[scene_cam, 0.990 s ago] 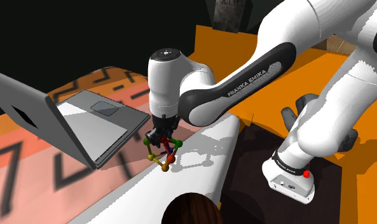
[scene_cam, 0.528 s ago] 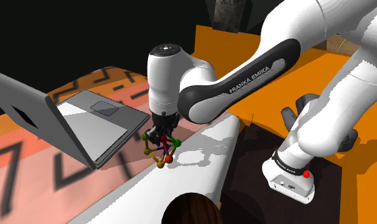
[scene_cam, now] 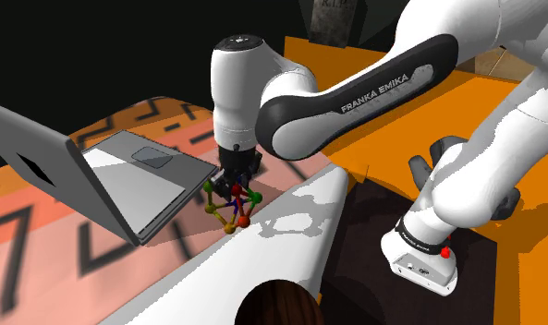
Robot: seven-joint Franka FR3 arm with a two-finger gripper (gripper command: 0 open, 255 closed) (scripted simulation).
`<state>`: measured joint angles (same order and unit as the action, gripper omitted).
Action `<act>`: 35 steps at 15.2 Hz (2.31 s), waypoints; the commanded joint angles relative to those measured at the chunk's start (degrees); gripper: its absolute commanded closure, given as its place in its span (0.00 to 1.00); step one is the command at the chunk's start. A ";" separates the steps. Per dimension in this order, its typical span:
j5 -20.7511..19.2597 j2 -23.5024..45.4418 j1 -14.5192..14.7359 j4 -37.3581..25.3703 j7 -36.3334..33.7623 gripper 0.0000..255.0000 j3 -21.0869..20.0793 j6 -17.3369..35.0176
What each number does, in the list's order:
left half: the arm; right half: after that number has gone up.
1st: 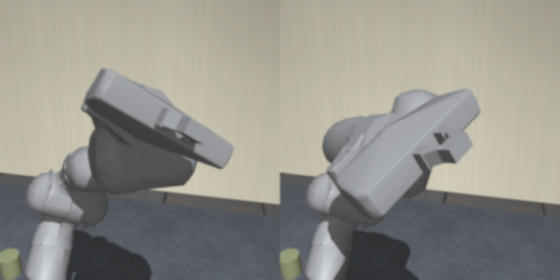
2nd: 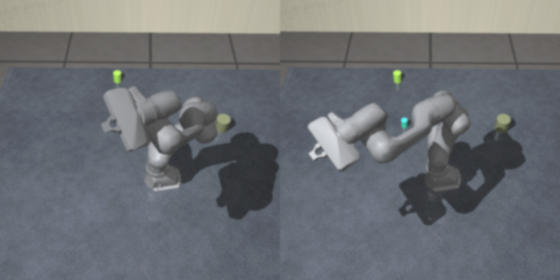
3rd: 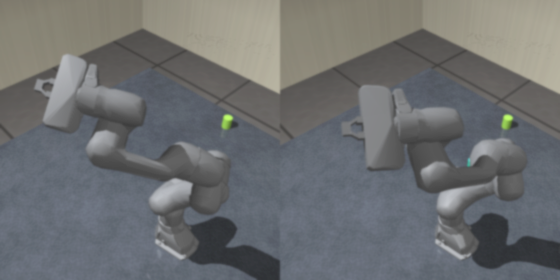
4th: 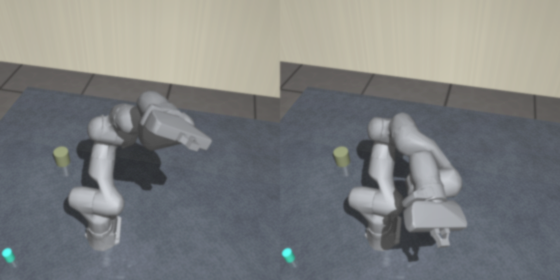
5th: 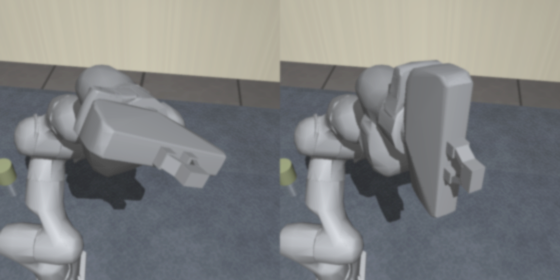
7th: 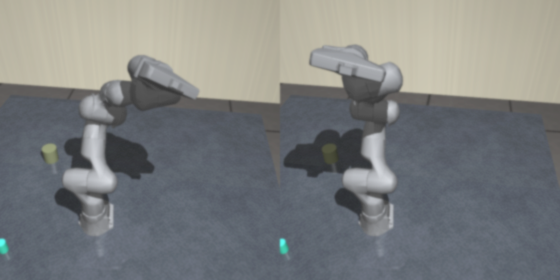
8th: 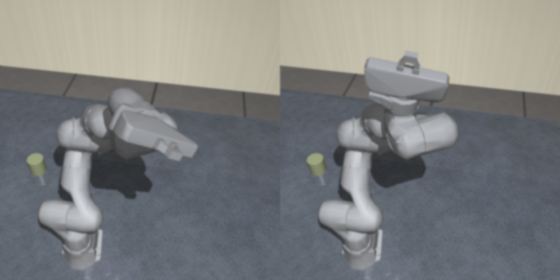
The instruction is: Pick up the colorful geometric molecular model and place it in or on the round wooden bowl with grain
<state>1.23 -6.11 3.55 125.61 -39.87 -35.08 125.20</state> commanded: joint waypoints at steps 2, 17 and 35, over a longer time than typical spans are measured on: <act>0.66 -1.02 0.00 -1.41 0.60 1.00 0.28 -2.26; 5.42 -9.01 3.06 -4.28 -1.98 1.00 -1.27 -11.81; 12.84 -17.92 11.96 -6.67 -20.24 1.00 -13.06 -19.88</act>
<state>13.94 -24.01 15.38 118.86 -59.60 -47.75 105.17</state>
